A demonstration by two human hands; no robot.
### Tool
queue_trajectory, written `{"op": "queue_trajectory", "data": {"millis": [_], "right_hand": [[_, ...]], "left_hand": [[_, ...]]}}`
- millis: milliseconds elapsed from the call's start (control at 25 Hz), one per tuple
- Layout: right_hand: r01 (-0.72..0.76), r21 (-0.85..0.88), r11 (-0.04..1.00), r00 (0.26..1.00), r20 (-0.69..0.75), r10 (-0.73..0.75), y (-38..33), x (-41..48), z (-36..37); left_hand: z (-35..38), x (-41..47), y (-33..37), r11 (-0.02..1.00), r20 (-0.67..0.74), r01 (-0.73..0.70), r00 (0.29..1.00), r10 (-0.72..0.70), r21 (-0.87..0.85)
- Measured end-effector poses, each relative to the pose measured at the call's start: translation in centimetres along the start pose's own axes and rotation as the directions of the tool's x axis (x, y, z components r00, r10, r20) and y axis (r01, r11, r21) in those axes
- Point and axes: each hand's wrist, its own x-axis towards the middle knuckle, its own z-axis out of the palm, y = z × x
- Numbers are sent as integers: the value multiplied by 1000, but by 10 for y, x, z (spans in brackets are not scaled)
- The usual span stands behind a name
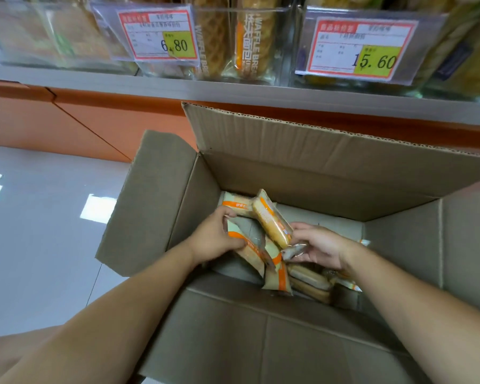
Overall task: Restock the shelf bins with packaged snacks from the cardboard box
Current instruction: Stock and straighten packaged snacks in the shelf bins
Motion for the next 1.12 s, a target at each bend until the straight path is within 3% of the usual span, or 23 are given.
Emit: {"op": "queue_trajectory", "data": {"millis": [80,320,440,560,640,760,840,1000,1120], "right_hand": [[32,159,987,997,63,-43,6,-17,-4],[162,212,964,981,75,-181,6,-52,4],[189,264,946,962,145,-233,8,-72,4],[211,140,967,960,154,-232,13,-87,6],[200,194,960,965,131,-227,17,-93,8],[172,388,905,961,136,-240,19,-103,10],[158,457,875,957,146,-249,18,-108,11],[162,503,849,946,166,-279,15,-116,17],[187,490,852,962,82,-259,11,-122,18]], "left_hand": [[0,-5,8,981,-27,43,998,-49,-187],[-16,-26,41,792,80,207,977,-197,-575],[-14,-38,55,678,195,339,939,-283,-652],[-6,-46,62,571,296,489,867,-401,-659],[-1,-51,66,487,355,503,860,-368,-714],[2,-59,74,416,411,439,897,-162,-796],[6,-64,77,449,376,357,925,-51,-819],[19,-66,77,672,217,181,976,-31,-718],[15,-63,77,666,139,161,986,-87,-728]]}}
